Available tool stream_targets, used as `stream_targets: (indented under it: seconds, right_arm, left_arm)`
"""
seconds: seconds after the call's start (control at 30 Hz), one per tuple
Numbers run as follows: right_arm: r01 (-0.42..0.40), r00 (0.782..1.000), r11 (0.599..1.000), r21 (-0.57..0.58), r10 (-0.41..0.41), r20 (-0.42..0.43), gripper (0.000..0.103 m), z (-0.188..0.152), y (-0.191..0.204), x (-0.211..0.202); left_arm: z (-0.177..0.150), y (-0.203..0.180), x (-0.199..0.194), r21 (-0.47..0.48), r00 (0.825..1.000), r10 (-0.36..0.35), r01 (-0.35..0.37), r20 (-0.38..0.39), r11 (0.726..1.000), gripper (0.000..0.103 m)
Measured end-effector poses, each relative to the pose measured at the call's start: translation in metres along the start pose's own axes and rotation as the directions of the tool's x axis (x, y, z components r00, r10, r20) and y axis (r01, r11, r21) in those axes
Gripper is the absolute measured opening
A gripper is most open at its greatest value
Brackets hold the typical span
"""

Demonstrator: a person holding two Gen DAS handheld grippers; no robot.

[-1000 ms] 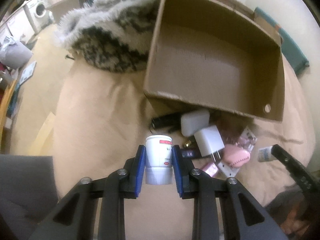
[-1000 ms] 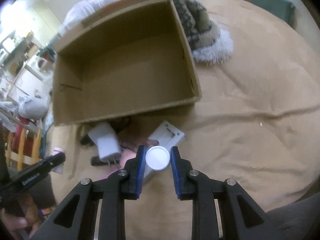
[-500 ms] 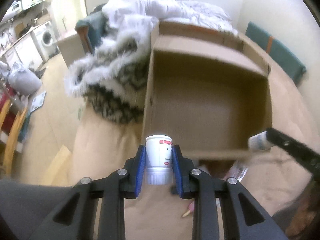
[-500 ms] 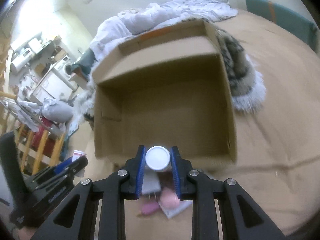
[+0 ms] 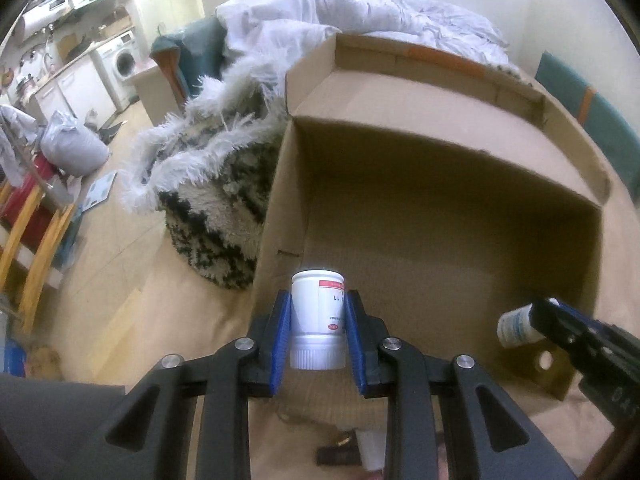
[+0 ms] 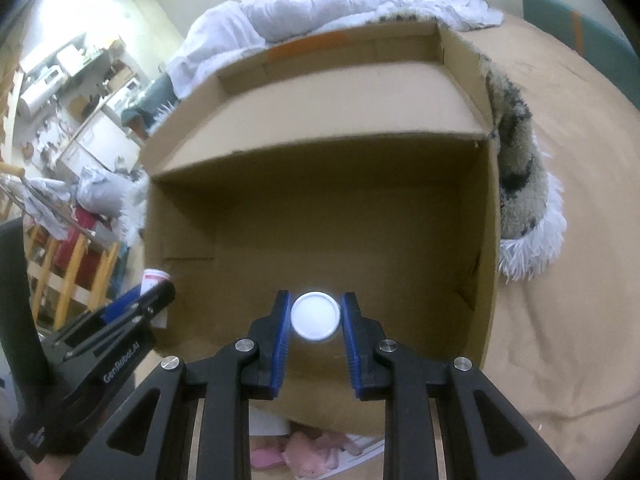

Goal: Organize rigid objects
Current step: 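Carry both bottles into the box and open both grippers to release them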

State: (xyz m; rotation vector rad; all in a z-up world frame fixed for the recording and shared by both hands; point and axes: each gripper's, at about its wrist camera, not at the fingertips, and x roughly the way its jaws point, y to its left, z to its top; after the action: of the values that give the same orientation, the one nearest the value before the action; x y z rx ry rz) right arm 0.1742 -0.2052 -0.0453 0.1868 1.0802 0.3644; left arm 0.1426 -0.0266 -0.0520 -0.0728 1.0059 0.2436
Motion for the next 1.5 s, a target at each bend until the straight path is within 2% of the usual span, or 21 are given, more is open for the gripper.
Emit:
stream_targets:
  seconds: [0.13,0.37,0.5,0.73,0.9,1.13,1.17,1.2,1.23,1.27,1.3,1.33,1.5]
  right_arm:
    - [0.004,0.998,1.0,0.014,-0.003,-0.057,0.025,-0.004,-0.006,0.022]
    - [0.007,0.992,0.999,0.051,-0.001,-0.126,0.026,-0.007,-0.013,0.047]
    - [0.017,0.987,0.996,0.093,-0.002,-0.158,0.026,-0.006,-0.02,0.058]
    - [0.032,0.985,0.989,0.143,-0.006,-0.174,0.026,0.0,-0.029,0.067]
    - [0.031,0.988,0.991,0.134,-0.009,-0.157,0.026,0.008,-0.024,0.065]
    - [0.028,0.992,0.99,0.136,-0.011,-0.123,0.027,-0.008,-0.024,0.055]
    - [0.024,0.993,0.99,0.14,-0.007,-0.118,0.031,-0.007,-0.024,0.053]
    - [0.022,0.993,0.99,0.141,-0.006,-0.114,0.042,-0.007,-0.024,0.053]
    - [0.023,0.994,0.989,0.143,-0.007,-0.109,0.054,-0.007,-0.025,0.051]
    - [0.013,0.995,0.989,0.146,0.001,-0.099,0.059,-0.009,-0.027,0.048]
    - [-0.004,0.996,0.988,0.152,0.018,-0.089,0.061,-0.008,-0.027,0.046]
    - [-0.012,0.996,0.988,0.155,0.026,-0.084,0.061,-0.008,-0.026,0.044]
    - [-0.031,0.997,0.988,0.15,0.041,-0.06,0.071,-0.003,-0.023,0.035]
  left_arm:
    - [0.0,-0.005,0.017,0.008,1.0,0.019,-0.019,-0.013,1.0,0.024]
    - [0.003,-0.023,0.04,0.076,1.0,0.026,-0.025,-0.012,0.997,0.024]
    - [0.005,-0.025,0.051,0.073,0.999,0.034,-0.032,-0.028,0.997,0.024]
    - [0.004,-0.03,0.06,0.101,0.998,0.04,-0.035,-0.042,0.994,0.024]
    - [0.001,-0.031,0.064,0.098,0.997,0.04,-0.034,-0.06,0.995,0.024]
    - [-0.001,-0.035,0.064,0.099,0.996,0.038,-0.031,-0.077,0.995,0.024]
    - [-0.001,-0.035,0.064,0.1,0.996,0.034,-0.026,-0.082,0.995,0.024]
    - [-0.001,-0.035,0.065,0.103,0.996,0.029,-0.02,-0.087,0.995,0.026]
    - [-0.002,-0.036,0.065,0.108,0.995,0.029,-0.019,-0.092,0.994,0.032]
    - [-0.002,-0.036,0.065,0.117,0.994,0.037,-0.025,-0.099,0.993,0.039]
    - [-0.003,-0.037,0.065,0.121,0.994,0.044,-0.032,-0.099,0.992,0.052]
    - [-0.003,-0.036,0.063,0.121,0.994,0.048,-0.036,-0.093,0.992,0.06]
    - [0.0,-0.032,0.053,0.116,0.997,0.026,-0.017,-0.079,0.993,0.062]
